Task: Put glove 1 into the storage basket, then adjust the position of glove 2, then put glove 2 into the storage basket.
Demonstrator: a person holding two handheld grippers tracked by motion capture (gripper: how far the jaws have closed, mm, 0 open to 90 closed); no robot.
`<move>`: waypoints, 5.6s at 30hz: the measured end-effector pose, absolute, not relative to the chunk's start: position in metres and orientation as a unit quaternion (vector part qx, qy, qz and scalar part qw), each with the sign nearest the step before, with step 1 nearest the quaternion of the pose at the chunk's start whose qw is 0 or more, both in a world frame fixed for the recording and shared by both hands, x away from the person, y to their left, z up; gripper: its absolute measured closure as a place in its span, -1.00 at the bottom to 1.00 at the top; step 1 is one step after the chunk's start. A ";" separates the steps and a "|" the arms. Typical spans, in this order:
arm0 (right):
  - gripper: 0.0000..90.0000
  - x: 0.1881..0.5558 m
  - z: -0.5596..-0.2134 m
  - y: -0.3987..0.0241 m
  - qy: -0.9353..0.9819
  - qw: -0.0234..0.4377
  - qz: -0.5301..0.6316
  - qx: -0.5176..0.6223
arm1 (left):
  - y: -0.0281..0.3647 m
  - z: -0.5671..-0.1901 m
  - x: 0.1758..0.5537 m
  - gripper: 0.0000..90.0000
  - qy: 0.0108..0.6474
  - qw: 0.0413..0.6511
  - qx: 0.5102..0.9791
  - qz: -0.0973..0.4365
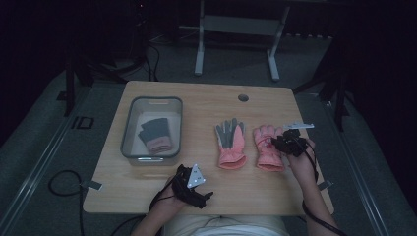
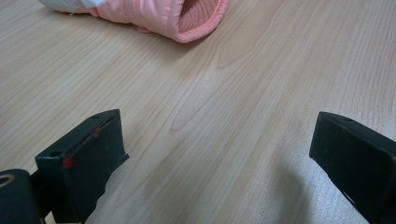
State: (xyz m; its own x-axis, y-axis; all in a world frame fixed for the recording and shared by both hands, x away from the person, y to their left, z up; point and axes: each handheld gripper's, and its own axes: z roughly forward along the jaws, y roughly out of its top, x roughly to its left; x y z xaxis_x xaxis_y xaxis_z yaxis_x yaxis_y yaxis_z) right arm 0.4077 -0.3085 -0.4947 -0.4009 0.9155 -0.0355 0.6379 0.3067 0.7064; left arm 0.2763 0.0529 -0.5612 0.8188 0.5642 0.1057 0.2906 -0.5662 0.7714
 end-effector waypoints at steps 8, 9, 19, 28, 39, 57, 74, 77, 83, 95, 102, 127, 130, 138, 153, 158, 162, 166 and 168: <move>0.58 0.412 -0.518 -0.298 0.788 0.219 0.282 0.501 | 0.053 -0.561 0.276 -0.94 0.245 0.395 0.868 0.172; 0.70 0.412 -0.522 -0.296 0.791 0.217 0.279 0.500 | 0.053 -0.561 0.276 -0.93 0.245 0.395 0.869 0.172; 0.93 0.408 -0.511 -0.290 0.759 0.235 0.280 0.539 | 0.052 -0.562 0.276 -0.93 0.245 0.396 0.868 0.170; 0.94 0.395 -0.450 -0.282 0.732 0.274 0.321 0.536 | 0.052 -0.562 0.277 -0.93 0.244 0.394 0.870 0.170; 0.94 0.385 -0.399 -0.235 0.739 0.277 0.358 0.499 | 0.052 -0.562 0.277 -0.93 0.244 0.392 0.870 0.171; 0.94 0.381 -0.417 -0.163 0.766 0.259 0.340 0.480 | 0.052 -0.562 0.276 -0.94 0.240 0.393 0.871 0.171; 0.92 0.402 -0.484 -0.149 0.787 0.221 0.295 0.495 | 0.052 -0.562 0.276 -0.93 0.240 0.393 0.872 0.166; 0.92 0.402 -0.488 -0.149 0.790 0.218 0.296 0.491 | 0.052 -0.562 0.276 -0.93 0.241 0.393 0.872 0.166; 0.54 0.404 -0.488 -0.157 0.787 0.198 0.314 0.492 | 0.052 -0.562 0.277 -0.93 0.243 0.393 0.871 0.167; 0.38 0.387 -0.453 -0.183 0.800 0.196 0.358 0.441 | 0.053 -0.545 0.275 -0.92 0.259 0.436 0.845 0.172; 0.37 0.388 -0.450 -0.207 0.810 0.200 0.358 0.419 | 0.051 -0.526 0.280 -0.86 0.293 0.444 0.836 0.136; 0.58 0.398 -0.444 -0.227 0.811 0.218 0.389 0.378 | 0.011 -0.458 0.372 -0.64 0.312 0.442 0.823 0.175; 0.74 0.400 -0.442 -0.223 0.810 0.219 0.394 0.375 | 0.009 -0.458 0.385 -0.54 0.328 0.420 0.825 0.187; 0.71 0.410 -0.449 -0.210 0.819 0.208 0.382 0.376 | 0.005 -0.470 0.413 -0.38 0.374 0.398 0.825 0.147; -0.04 0.435 -0.510 -0.217 0.815 0.118 0.344 0.451 | 0.011 -0.533 0.446 -0.48 0.471 0.392 0.790 -0.012; -0.04 0.443 -0.519 -0.220 0.801 0.065 0.341 0.487 | 0.013 -0.551 0.451 -0.10 0.488 0.431 0.754 -0.087; 0.00 0.447 -0.525 -0.224 0.788 0.025 0.355 0.503 | 0.015 -0.555 0.452 0.19 0.486 0.443 0.746 -0.110; 0.37 0.443 -0.522 -0.217 0.796 0.033 0.355 0.489 | 0.015 -0.553 0.453 0.51 0.477 0.441 0.752 -0.113; 0.45 0.439 -0.519 -0.212 0.801 0.052 0.351 0.483 | 0.015 -0.549 0.451 0.61 0.467 0.443 0.758 -0.107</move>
State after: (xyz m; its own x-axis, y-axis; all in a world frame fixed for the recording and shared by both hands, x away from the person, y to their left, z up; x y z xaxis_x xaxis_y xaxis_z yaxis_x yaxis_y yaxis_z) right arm 0.4387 -0.2123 -0.5193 -0.5278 0.8100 0.2555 0.7371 0.2873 0.6117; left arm 0.4509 0.0145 -0.5492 0.5416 0.6127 -0.5755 0.8020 -0.1714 0.5722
